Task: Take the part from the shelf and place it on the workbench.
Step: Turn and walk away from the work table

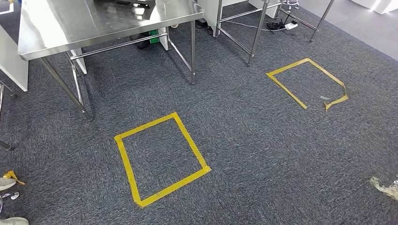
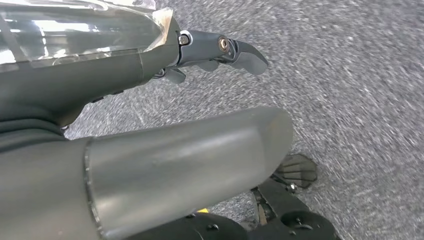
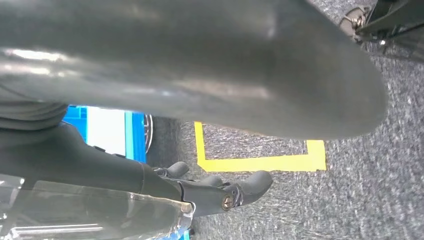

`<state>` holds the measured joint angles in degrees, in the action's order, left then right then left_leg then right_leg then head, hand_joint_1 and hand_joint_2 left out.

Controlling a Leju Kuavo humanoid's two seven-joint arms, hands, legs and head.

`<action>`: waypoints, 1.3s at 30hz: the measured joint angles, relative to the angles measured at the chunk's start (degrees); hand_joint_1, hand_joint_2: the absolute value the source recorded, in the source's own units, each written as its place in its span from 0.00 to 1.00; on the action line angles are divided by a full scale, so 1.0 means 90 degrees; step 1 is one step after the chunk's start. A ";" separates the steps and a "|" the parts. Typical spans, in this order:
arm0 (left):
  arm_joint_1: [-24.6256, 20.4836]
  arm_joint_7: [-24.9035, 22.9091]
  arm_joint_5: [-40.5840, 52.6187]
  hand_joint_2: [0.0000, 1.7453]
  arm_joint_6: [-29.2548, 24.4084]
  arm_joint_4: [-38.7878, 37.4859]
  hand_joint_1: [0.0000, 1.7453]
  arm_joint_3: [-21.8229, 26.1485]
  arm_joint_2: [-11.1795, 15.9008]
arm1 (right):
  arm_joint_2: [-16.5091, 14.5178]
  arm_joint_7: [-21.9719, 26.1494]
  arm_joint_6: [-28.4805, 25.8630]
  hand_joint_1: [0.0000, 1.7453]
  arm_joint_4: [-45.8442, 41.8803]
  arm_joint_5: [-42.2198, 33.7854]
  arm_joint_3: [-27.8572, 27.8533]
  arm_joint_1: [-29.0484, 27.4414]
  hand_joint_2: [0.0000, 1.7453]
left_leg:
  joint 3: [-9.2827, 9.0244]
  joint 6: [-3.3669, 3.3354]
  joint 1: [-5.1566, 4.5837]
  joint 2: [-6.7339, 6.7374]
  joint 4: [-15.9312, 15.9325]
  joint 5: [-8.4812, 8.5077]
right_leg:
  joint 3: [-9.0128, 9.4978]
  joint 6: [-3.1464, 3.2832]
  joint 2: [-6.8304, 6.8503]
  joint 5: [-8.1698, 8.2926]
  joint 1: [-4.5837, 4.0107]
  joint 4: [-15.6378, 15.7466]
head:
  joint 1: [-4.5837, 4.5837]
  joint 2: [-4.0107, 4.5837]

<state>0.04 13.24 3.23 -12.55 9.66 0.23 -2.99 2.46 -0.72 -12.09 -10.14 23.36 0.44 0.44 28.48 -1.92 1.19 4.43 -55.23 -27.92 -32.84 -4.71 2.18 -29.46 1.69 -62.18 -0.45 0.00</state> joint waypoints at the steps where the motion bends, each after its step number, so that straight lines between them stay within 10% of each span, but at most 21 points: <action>1: -0.0001 0.0015 0.0000 0.00 -0.0016 0.0000 0.00 -0.0009 -0.0001 | 0.0005 -0.0002 0.0003 0.00 0.0000 0.0005 0.0000 0.0012 0.00 | -0.0017 0.0047 -0.0016 0.0060 -0.0015 -0.0020 | 0.0210 -0.0008 0.0125 0.0130 0.0001 0.0390 | -0.0008 0.0000; 5: -0.0031 0.0050 0.0010 0.00 -0.0051 0.0002 0.00 -0.0025 -0.0010 | 0.0012 -0.0006 0.0008 0.00 0.0000 0.0025 0.0000 0.0019 0.00 | -0.0078 0.0212 -0.0035 0.0217 -0.0039 -0.0081 | 0.0279 0.0185 0.0074 0.0238 -0.0015 0.0645 | 0.0042 0.0000; 11: 0.0001 0.0038 0.0047 0.00 -0.0024 0.0002 0.00 -0.0041 -0.0030 | 0.0026 -0.0012 0.0010 0.00 0.0000 0.0072 0.0000 0.0016 0.00 | 0.0774 0.0258 0.0008 -0.0483 -0.1865 -0.1069 | 0.0222 0.0420 -0.0349 0.0329 -0.0023 0.0649 | 0.0101 0.0000; 13: 0.0011 0.0019 0.0049 0.00 -0.0015 0.0001 0.00 -0.0053 -0.0032 | 0.0035 -0.0010 0.0010 0.00 0.0000 0.0088 0.0000 0.0010 0.00 | 0.0761 0.0228 0.0010 -0.0511 -0.1749 -0.0818 | 0.0227 0.0423 -0.0523 0.0331 -0.0046 0.0636 | 0.0101 0.0000; 16: 0.0010 -0.0025 0.0046 0.00 -0.0015 -0.0002 0.00 -0.0069 -0.0032 | 0.0040 -0.0010 0.0010 0.00 0.0000 0.0101 0.0000 0.0023 0.00 | 0.0269 0.0180 0.0034 -0.0868 -0.0588 -0.0198 | 0.0204 0.0399 -0.0759 0.0325 -0.0072 0.0574 | 0.0102 0.0000; 18: 0.0005 -0.0058 0.0042 0.00 -0.0024 -0.0005 0.00 -0.0072 -0.0033 | 0.0042 -0.0010 0.0008 0.00 0.0000 0.0109 0.0000 0.0033 0.00 | 0.0153 0.0154 0.0018 -0.1027 -0.0271 -0.0126 | 0.0121 0.0326 -0.0902 0.0340 -0.0079 0.0548 | 0.0104 0.0000; 20: -0.0006 -0.0082 0.0038 0.00 -0.0061 -0.0005 0.00 -0.0076 -0.0041 | 0.0043 -0.0010 0.0004 0.00 0.0000 0.0114 0.0000 0.0015 0.00 | 0.0152 0.0080 -0.0003 -0.0873 -0.0233 -0.0094 | 0.0039 0.0229 -0.1001 0.0371 -0.0062 0.0555 | 0.0104 0.0000; 27: 0.0014 -0.0521 0.0044 0.00 -0.0523 -0.0009 0.00 -0.0080 -0.0075 | 0.0066 -0.0062 0.0001 0.00 0.0001 0.0233 0.0000 -0.0001 0.00 | 0.0162 -0.0071 -0.0032 -0.0244 -0.0156 -0.0031 | -0.0813 0.0197 -0.0311 -0.0391 -0.0064 -0.1223 | 0.0027 0.0000; 31: 0.0004 -0.0664 0.0092 0.00 -0.0536 -0.0010 0.00 -0.0086 -0.0093 | 0.0098 -0.0062 -0.0012 0.00 0.0001 0.0297 0.0005 0.0002 0.00 | 0.0107 0.0016 -0.0048 0.0026 -0.0165 -0.0084 | 0.0059 0.0049 0.0068 0.0125 -0.0047 0.0280 | 0.0009 0.0000; 35: -0.0025 -0.1017 0.0073 0.00 -0.0240 -0.0010 0.00 -0.0091 -0.0077 | 0.0124 0.0018 -0.0035 0.00 0.0002 0.0367 0.0019 0.0021 0.00 | 0.0015 0.0170 -0.0068 0.0216 -0.0165 -0.0143 | 0.0165 0.0232 0.0019 0.0257 -0.0071 0.0554 | 0.0040 0.0000; 39: -0.0014 -0.1322 -0.0029 0.00 -0.0020 -0.0011 0.00 -0.0093 -0.0102 | 0.0130 0.0015 0.0027 0.00 0.0002 0.0390 0.0022 0.0013 0.00 | 0.0439 0.0253 -0.0019 -0.0390 -0.1174 -0.0817 | 0.0175 0.0419 -0.0219 0.0316 -0.0019 0.0577 | 0.0089 0.0000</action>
<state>-0.09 1.34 2.98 -12.73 9.56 -0.60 -3.91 3.63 -0.58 -11.85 -10.12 26.87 0.63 0.56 32.43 0.35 1.02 0.93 -65.79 -35.27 -31.27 -0.94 0.21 -26.62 1.52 -56.98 0.35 0.00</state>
